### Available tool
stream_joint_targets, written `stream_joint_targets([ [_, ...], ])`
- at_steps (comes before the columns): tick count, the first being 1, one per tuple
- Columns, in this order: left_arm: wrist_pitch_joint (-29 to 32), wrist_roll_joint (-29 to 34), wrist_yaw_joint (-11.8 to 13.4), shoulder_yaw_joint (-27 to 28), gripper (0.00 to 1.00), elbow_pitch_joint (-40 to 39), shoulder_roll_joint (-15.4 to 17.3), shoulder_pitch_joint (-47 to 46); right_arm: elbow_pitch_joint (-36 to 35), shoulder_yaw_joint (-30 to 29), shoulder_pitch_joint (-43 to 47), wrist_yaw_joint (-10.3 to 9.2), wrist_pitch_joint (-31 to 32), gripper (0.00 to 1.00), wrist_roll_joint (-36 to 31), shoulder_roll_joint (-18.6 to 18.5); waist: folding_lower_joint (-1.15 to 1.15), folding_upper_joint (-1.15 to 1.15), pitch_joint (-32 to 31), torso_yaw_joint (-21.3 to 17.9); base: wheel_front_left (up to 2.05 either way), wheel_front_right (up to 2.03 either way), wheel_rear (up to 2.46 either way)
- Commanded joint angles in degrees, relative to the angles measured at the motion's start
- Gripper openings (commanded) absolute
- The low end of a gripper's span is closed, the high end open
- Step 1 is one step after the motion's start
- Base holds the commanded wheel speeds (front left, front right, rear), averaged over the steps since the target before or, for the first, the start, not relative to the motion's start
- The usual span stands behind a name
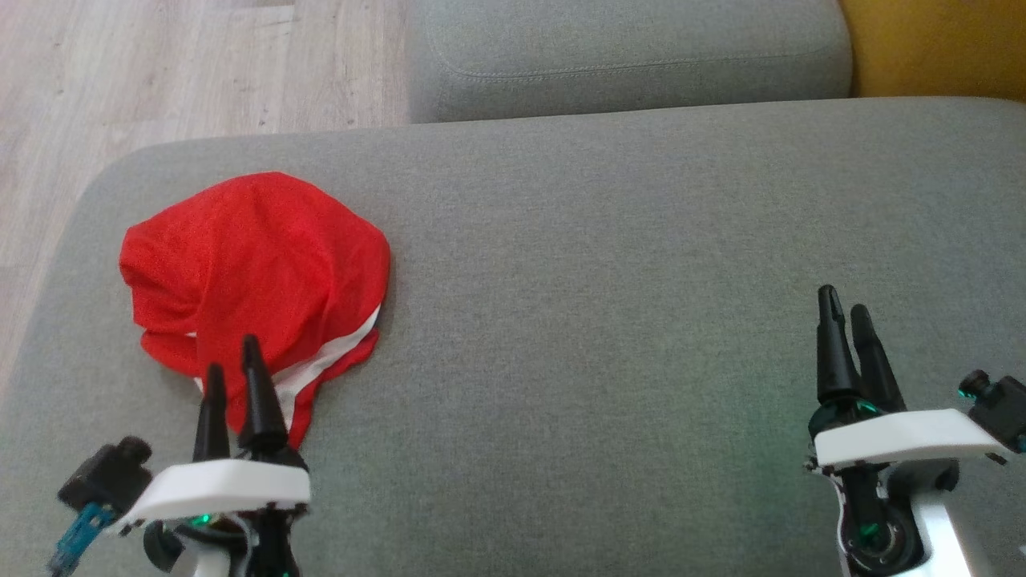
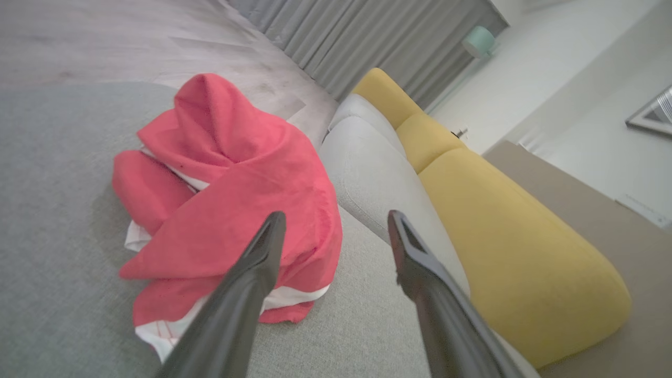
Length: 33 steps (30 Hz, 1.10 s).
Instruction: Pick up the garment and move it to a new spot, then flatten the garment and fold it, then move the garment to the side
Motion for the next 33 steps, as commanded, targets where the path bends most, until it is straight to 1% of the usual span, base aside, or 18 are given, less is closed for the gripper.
stream_joint_targets([
  [1, -0.61, 2.04, -0.20, 0.29, 1.00, -2.07, 1.06, -3.00, -2.58, 0.95, -3.04, -0.02, -0.64, 1.00, -1.61, -0.37, 0.00, 0.00, 0.00, 0.02, 0.00, 0.00, 0.00],
  [5, -1.28, 5.78, 0.35, -1.71, 1.00, -1.43, 2.04, -3.45, -2.98, 1.66, -3.09, -0.02, -1.31, 1.00, -5.30, -0.38, 0.00, 0.00, 0.05, 0.00, 0.00, 0.00, 0.00],
  [10, -2.12, 11.16, 1.95, -4.58, 1.00, -0.76, 3.87, -4.30, -3.49, 2.42, -3.16, -0.02, -2.16, 1.00, -9.73, -0.39, 0.00, 0.00, 0.20, -0.09, 0.00, 0.00, 0.00],
  [22, -4.14, 22.32, 7.67, -12.71, 1.00, 0.45, 8.34, -7.33, -5.04, 4.00, -3.50, -0.03, -4.19, 1.00, -20.84, -0.42, 0.00, 0.00, 0.87, -0.03, 0.00, 0.00, 0.00],
  [26, -4.81, 26.98, 9.61, -16.37, 1.00, 1.63, 10.41, -8.76, -4.25, 4.63, -3.41, -0.03, -4.87, 1.00, -27.00, -0.44, 0.00, 0.00, 0.94, 0.10, 0.00, 0.00, 0.00],
  [33, -5.99, 31.19, 12.63, -21.75, 1.00, 2.43, 12.14, -10.65, -4.15, 5.38, -3.63, -0.03, -6.05, 1.00, -33.34, -0.45, 0.00, 0.00, 1.00, 0.11, 0.00, 0.00, 0.00],
])
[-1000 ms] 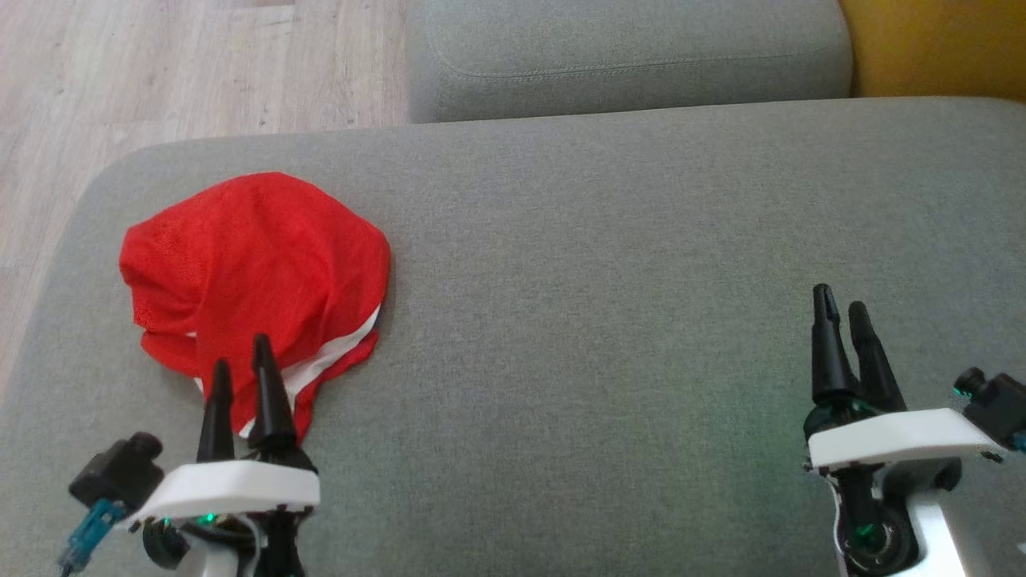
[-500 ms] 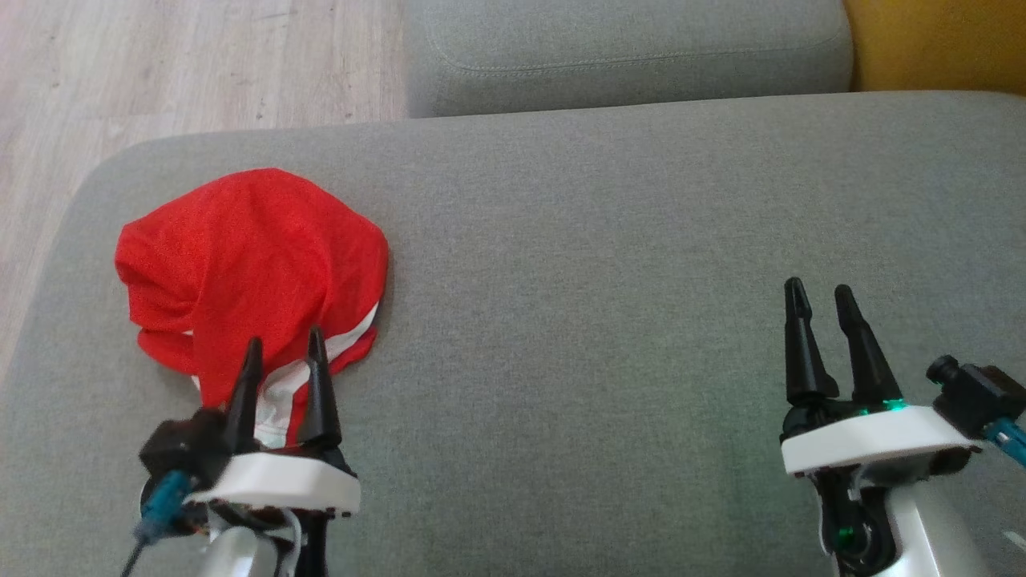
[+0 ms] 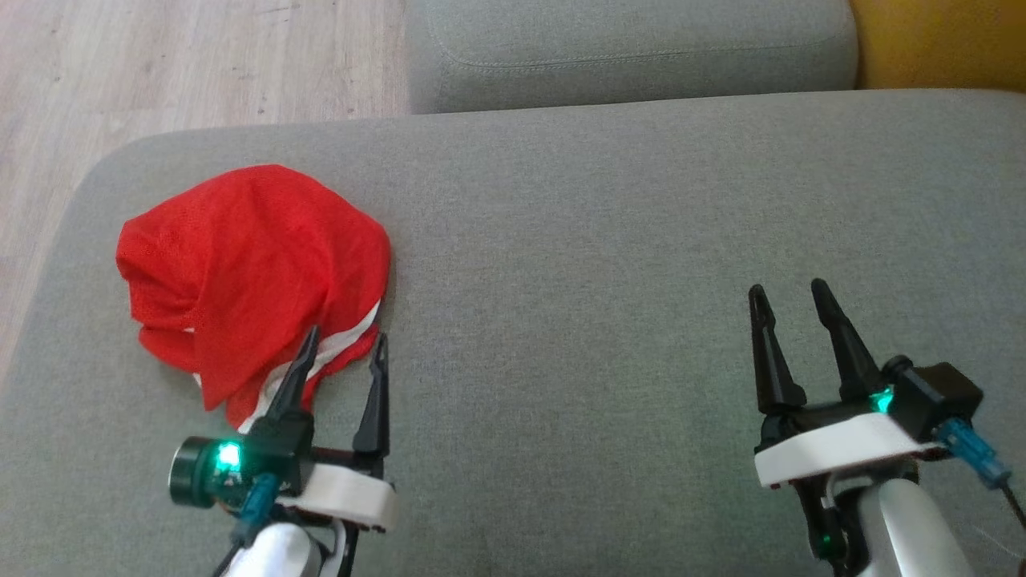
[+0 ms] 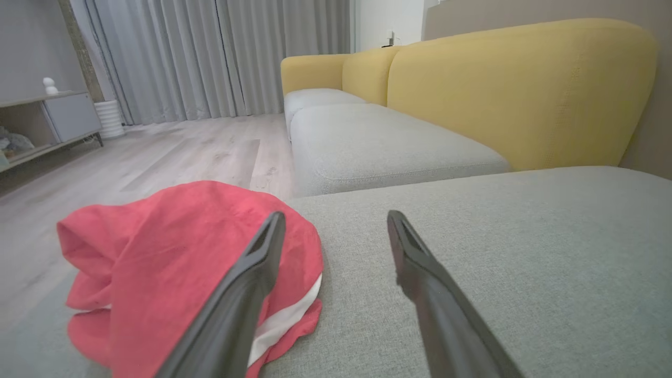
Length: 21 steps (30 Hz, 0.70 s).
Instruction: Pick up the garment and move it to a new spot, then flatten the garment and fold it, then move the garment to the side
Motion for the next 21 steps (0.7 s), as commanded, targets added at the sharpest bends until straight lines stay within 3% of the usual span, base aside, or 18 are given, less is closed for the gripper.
stream_joint_targets([
  [1, -0.93, 1.47, 0.55, 0.81, 1.00, -1.87, 1.36, -4.18, -2.33, 1.41, -3.27, -0.03, -0.99, 1.00, -1.60, -0.38, 0.00, 0.00, 0.01, -0.02, 0.00, 0.00, 0.00],
  [5, -1.59, -0.71, 1.23, 0.07, 1.00, -3.42, 1.01, -4.07, -2.68, 1.73, -3.23, -0.03, -1.66, 1.00, -3.17, -0.39, 0.00, 0.00, 0.04, -0.12, 0.00, 0.00, 0.00],
  [13, -3.11, -7.35, -3.59, 5.91, 1.00, -5.26, -2.33, -0.23, -2.03, 2.82, -2.22, -0.04, -3.18, 1.00, 2.25, -0.41, 0.00, 0.00, -0.27, -0.77, 0.00, 0.00, 0.00],
  [18, -3.95, -4.28, -6.06, 8.34, 1.00, -4.06, -3.69, 1.58, -0.73, 3.57, -1.52, -0.04, -4.03, 1.00, 4.92, -0.43, 0.00, 0.00, -0.55, -1.20, 0.00, 0.00, 0.00],
  [21, -4.45, -1.48, -6.26, 9.41, 1.00, -2.75, -4.58, 2.22, 0.94, 3.79, -1.52, -0.04, -4.53, 1.00, 5.80, -0.44, 0.00, 0.00, -0.52, -1.41, 0.00, 0.00, 0.00],
])
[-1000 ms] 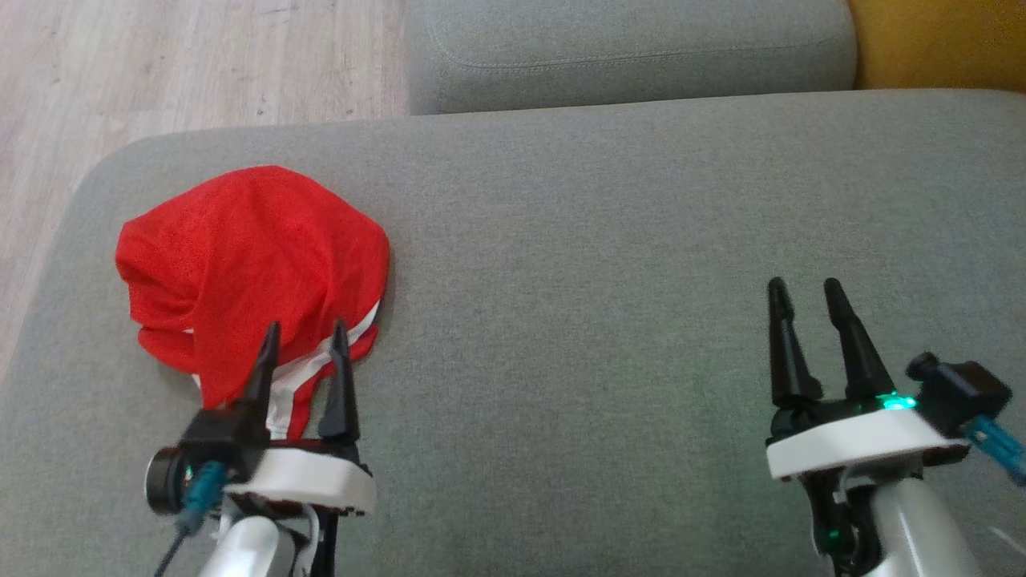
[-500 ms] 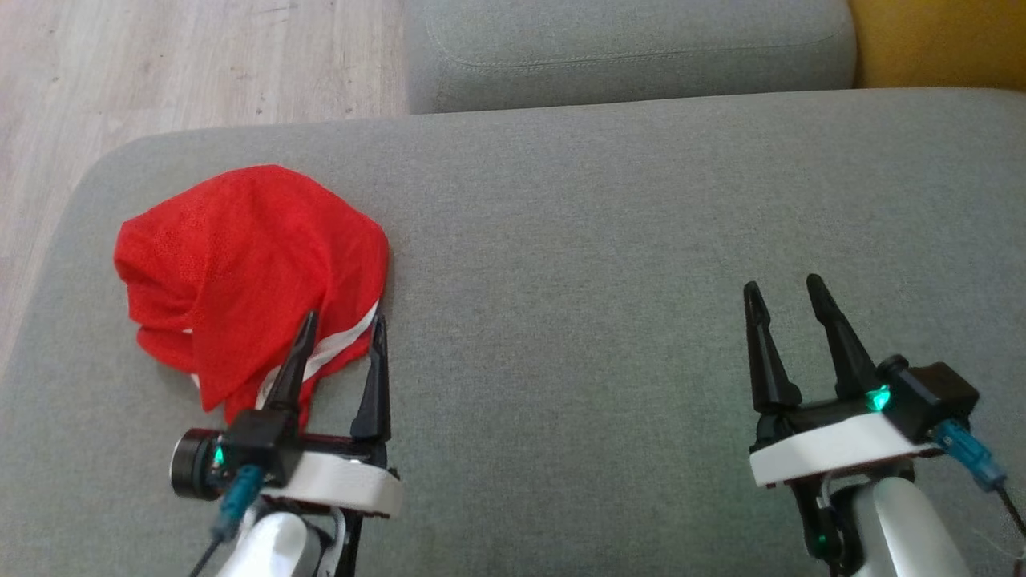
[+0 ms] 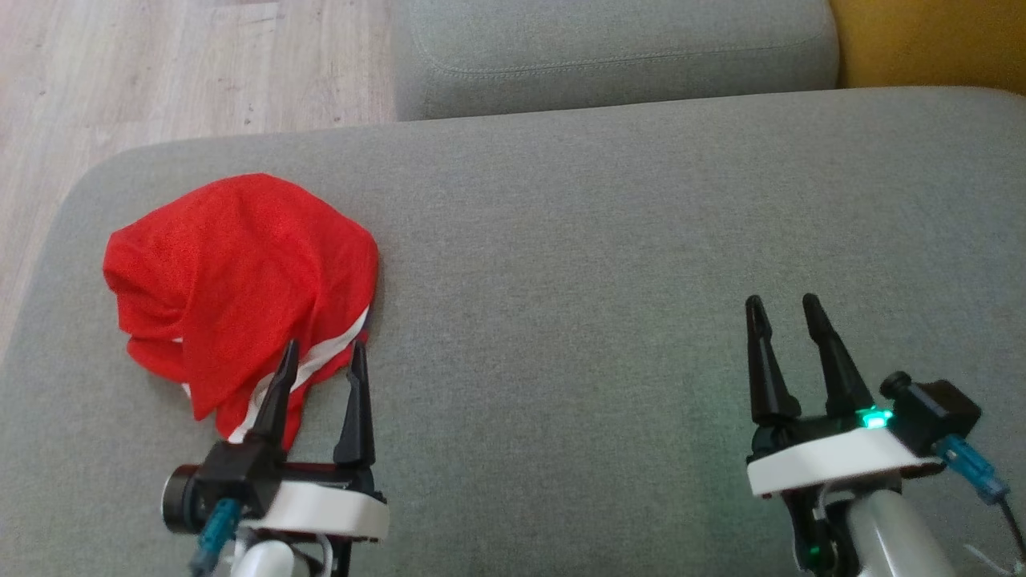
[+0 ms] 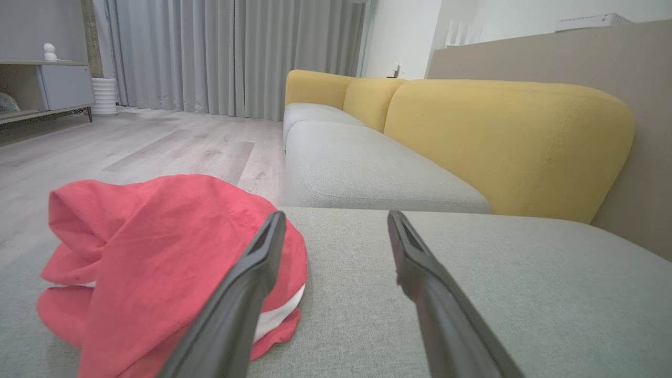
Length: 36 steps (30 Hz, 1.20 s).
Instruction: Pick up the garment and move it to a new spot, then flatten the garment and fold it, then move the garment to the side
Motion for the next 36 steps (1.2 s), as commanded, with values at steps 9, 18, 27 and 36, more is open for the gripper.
stream_joint_targets([
  [9, -2.44, 8.95, -1.68, 3.74, 1.00, 1.72, -2.47, -1.22, 3.99, 3.71, -3.20, -0.04, -2.51, 1.00, -3.82, -0.39, 0.00, 0.00, -0.03, -0.15, 0.00, 0.00, 0.00],
  [18, -2.73, 11.39, -3.60, 5.93, 1.00, 3.04, -4.00, -1.16, 3.49, 4.29, -3.35, -0.04, -2.80, 1.00, -3.80, -0.40, 0.00, 0.00, -0.55, 0.49, 0.00, 0.00, 0.00],
  [27, -2.73, 12.43, -4.30, 8.76, 1.00, 3.17, -4.62, -0.59, 3.22, 6.05, -2.84, -0.04, -2.80, 1.00, -3.24, -0.40, 0.00, 0.00, -0.98, 2.76, 0.00, 0.00, 0.00],
  [36, -2.73, 13.65, -4.40, 11.67, 1.00, 3.05, -4.91, 1.23, 2.91, 9.83, -2.45, -0.04, -2.80, 1.00, -3.41, -0.40, 0.00, 0.00, -2.22, 8.39, 0.00, 0.00, 0.00],
])
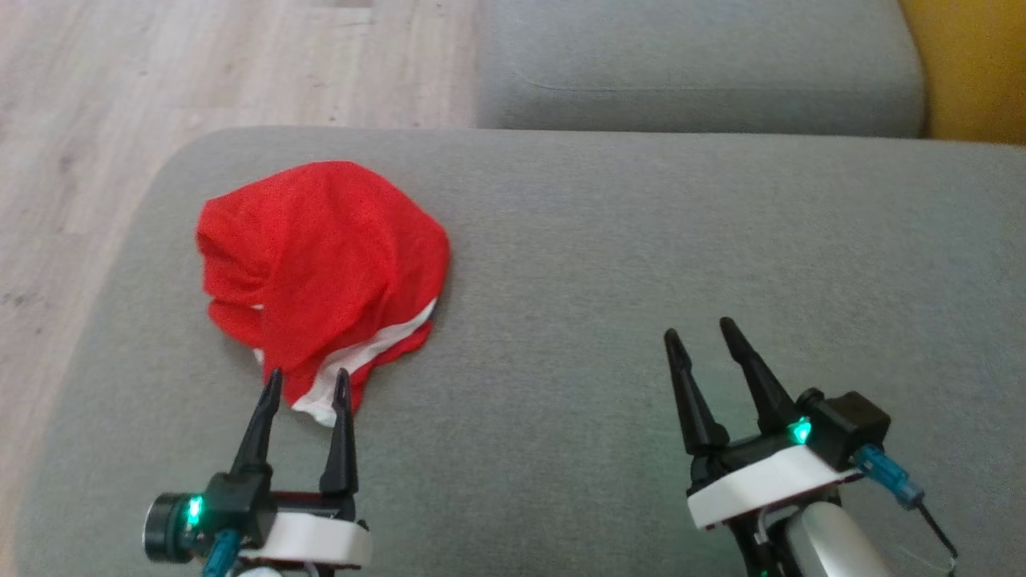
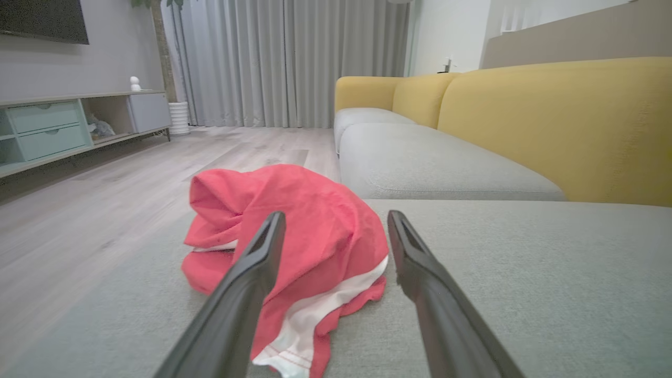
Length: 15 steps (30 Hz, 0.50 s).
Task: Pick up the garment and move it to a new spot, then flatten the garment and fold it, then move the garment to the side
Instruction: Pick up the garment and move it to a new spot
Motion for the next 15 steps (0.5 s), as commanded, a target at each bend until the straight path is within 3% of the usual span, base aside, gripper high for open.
stream_joint_targets([
  [1, -0.56, 0.38, 0.04, 2.66, 1.00, -1.73, -0.11, -1.66, -2.10, 1.66, -1.31, -0.04, -0.63, 1.00, 0.01, -0.28, 0.00, 0.00, -0.66, 1.64, 0.00, 0.00, 0.00],
  [15, -0.56, 1.63, -0.93, 4.34, 1.00, -1.57, -0.31, 1.27, -1.90, 4.73, 1.04, -0.04, -0.63, 1.00, 1.07, -0.28, 0.00, 0.00, -3.85, 11.34, 0.00, 0.00, 0.00],
])
